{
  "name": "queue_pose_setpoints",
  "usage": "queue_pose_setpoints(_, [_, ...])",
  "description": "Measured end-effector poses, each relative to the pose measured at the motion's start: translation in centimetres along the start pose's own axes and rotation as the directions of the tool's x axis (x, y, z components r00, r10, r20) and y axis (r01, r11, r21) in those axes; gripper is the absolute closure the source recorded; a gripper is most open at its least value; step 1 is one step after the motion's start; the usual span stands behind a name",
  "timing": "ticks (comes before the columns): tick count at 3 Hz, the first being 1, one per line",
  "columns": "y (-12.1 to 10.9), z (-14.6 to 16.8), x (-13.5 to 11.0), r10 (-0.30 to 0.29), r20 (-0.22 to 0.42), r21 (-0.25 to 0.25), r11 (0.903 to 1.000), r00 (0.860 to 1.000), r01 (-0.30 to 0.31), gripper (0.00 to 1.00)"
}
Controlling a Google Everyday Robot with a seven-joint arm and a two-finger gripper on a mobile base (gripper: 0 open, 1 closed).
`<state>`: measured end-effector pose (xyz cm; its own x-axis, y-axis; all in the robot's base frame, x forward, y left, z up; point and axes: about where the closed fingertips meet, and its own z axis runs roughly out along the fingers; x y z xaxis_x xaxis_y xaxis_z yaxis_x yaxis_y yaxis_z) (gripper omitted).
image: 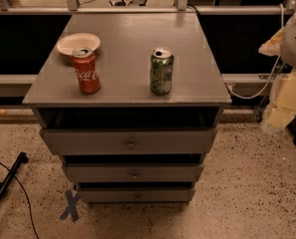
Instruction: Pick green can
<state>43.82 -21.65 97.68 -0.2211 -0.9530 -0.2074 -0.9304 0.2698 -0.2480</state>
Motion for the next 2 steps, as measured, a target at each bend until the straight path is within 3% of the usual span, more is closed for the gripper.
queue_pose_setpoints(2, [-0.90, 0.75, -0.67, 0.017, 0.031, -0.001, 0.9999, 0.999, -0.017, 0.00])
